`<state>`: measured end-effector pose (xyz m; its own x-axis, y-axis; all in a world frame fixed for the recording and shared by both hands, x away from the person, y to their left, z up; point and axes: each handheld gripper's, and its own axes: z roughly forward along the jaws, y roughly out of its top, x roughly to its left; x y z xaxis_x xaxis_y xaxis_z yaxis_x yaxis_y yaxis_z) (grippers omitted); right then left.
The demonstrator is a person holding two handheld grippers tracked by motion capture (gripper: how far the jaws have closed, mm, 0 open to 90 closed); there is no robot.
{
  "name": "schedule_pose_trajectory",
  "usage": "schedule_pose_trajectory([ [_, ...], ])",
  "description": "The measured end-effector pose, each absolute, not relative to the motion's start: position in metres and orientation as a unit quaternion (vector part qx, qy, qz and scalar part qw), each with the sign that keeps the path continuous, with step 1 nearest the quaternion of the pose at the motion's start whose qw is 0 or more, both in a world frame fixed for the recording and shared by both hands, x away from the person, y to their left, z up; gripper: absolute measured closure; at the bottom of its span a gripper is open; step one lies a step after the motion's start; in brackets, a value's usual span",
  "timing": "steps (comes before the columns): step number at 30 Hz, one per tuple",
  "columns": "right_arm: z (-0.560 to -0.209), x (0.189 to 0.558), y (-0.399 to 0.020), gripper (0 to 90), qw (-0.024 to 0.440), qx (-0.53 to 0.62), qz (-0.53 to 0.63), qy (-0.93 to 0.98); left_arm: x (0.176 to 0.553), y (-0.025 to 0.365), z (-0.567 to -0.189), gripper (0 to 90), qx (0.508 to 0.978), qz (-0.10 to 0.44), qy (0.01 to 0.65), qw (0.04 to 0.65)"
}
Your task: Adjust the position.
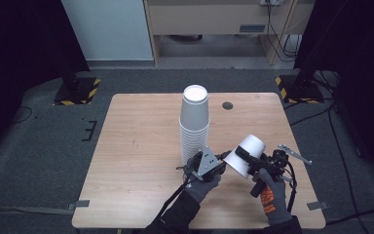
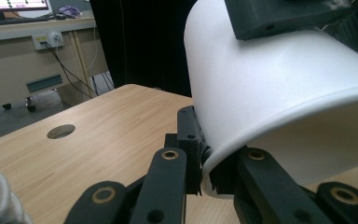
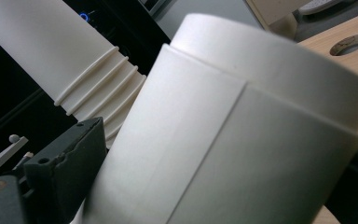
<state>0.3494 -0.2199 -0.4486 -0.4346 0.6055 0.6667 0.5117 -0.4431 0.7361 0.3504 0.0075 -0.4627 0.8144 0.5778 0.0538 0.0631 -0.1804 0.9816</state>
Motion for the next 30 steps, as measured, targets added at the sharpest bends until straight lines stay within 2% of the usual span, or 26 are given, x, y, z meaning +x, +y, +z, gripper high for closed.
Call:
schedule_pose_trajectory([
  [20, -0.451, 0.352, -0.219, 1.0, 0.043, 0.531, 0.661, 0.529, 0.345, 0.017, -0.461, 84.3, 0.753, 0.206, 0.211, 0.588],
  [23, -0.451, 0.351, -0.223, 6.4, 0.078, 0.541, 0.656, 0.520, 0.343, 0.019, -0.460, 85.2, 0.754, 0.204, 0.208, 0.588],
  [30, -0.456, 0.354, -0.232, 6.3, 0.089, 0.554, 0.646, 0.518, 0.342, 0.024, -0.457, 85.5, 0.758, 0.201, 0.201, 0.587],
])
